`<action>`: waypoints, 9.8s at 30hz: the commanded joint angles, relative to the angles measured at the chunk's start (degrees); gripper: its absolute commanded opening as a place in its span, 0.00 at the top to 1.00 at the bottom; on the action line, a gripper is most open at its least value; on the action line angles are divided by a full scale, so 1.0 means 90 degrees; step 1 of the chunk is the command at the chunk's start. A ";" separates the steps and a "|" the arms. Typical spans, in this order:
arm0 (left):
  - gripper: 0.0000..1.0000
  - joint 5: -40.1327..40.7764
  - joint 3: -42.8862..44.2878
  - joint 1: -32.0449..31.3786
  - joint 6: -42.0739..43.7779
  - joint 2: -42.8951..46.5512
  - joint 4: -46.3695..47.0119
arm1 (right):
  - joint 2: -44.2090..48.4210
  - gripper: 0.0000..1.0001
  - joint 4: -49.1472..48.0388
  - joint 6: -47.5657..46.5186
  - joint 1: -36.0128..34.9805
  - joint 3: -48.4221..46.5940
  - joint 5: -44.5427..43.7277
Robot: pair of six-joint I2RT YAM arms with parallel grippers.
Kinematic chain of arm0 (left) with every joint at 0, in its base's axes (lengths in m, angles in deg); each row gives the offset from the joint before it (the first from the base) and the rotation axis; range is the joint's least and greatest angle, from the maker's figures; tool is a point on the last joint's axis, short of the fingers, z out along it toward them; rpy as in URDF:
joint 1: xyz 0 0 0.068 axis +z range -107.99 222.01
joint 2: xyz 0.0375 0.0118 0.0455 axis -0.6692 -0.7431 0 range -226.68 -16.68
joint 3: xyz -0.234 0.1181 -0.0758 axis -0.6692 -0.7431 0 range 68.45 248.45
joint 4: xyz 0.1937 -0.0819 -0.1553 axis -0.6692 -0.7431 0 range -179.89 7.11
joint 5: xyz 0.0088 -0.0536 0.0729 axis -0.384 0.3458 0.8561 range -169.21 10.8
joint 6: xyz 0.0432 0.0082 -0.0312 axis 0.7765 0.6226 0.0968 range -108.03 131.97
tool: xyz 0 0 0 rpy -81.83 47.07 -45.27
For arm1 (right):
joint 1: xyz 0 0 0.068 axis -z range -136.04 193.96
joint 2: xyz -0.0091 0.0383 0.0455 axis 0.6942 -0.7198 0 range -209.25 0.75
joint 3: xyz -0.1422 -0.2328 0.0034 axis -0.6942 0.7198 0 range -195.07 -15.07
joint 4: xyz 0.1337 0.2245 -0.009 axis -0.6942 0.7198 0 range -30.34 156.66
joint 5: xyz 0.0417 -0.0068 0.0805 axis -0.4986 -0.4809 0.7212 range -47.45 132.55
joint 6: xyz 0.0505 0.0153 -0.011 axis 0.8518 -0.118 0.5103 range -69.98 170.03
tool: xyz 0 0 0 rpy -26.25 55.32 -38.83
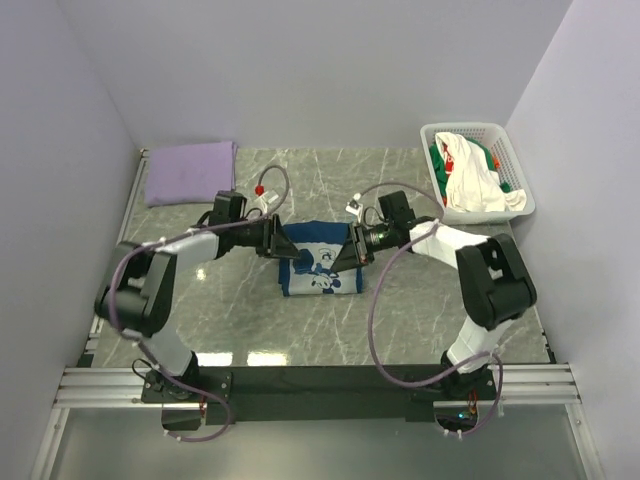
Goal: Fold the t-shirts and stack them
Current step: Fold the tshirt, then neatly place the folded tshirt to the corner
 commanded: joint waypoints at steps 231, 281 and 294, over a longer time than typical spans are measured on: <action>1.00 0.5872 0.7015 0.1543 0.1842 -0.2461 -0.0667 | 0.0486 0.07 0.1285 -0.1694 -0.1605 -0.2029 -0.5142; 0.99 0.4661 0.7346 0.2227 0.0934 -0.2333 -0.1077 | 0.0056 0.07 0.1412 -0.1655 -0.1771 -0.2322 -0.5162; 0.99 0.4416 0.7610 0.1875 0.0026 -0.2401 -0.1048 | 0.0047 0.07 0.1402 -0.1655 -0.1800 -0.2322 -0.5211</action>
